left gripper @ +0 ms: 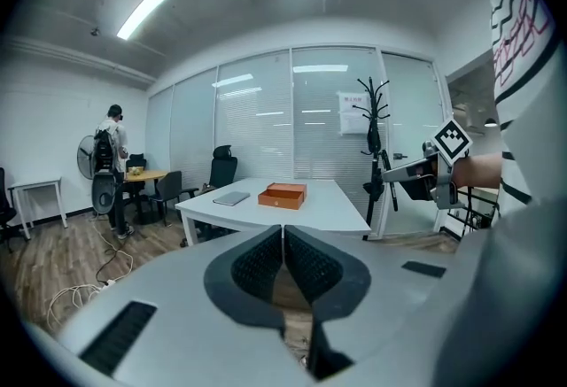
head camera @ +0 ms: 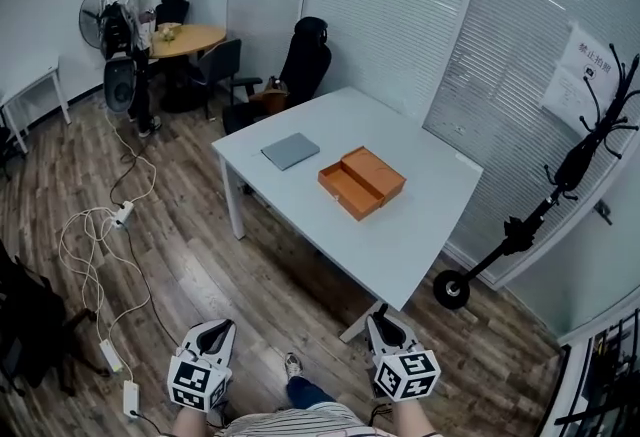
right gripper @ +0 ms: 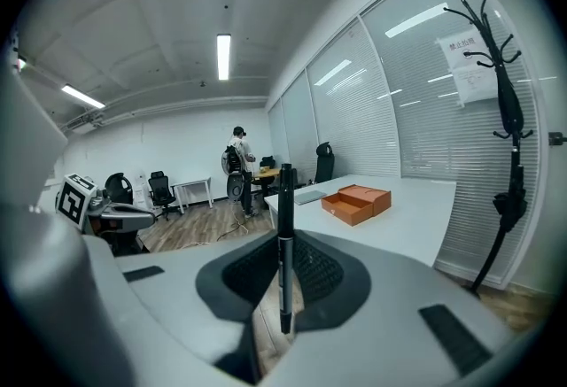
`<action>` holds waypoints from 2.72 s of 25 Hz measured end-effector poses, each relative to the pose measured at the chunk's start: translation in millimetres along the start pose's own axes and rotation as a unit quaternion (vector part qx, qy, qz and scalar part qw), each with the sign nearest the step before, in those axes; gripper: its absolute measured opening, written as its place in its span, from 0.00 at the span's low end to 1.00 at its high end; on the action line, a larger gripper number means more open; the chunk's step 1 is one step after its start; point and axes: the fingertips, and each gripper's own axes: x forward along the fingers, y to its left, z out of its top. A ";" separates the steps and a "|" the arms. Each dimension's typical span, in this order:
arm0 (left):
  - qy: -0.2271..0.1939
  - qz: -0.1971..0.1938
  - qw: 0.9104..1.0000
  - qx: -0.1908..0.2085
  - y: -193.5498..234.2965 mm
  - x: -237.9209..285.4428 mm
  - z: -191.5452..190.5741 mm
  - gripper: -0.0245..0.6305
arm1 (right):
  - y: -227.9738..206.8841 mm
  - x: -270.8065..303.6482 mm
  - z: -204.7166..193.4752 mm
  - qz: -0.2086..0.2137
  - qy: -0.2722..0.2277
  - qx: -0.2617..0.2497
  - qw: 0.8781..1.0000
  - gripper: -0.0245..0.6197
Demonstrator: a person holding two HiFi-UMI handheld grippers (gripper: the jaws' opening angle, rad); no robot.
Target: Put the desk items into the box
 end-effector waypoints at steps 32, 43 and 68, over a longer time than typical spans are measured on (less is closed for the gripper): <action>-0.009 -0.038 0.999 0.003 150.5 278.6 75.1 0.08 | -91.7 268.7 104.0 -0.005 -0.008 -0.011 1.000 0.13; -0.009 -0.162 0.986 0.046 223.1 368.4 110.1 0.08 | -91.0 338.9 130.7 -0.127 -0.014 0.003 0.992 0.13; -0.033 -0.292 0.952 0.080 265.6 482.8 145.1 0.08 | -133.4 405.0 150.4 -0.268 0.007 -0.019 0.963 0.13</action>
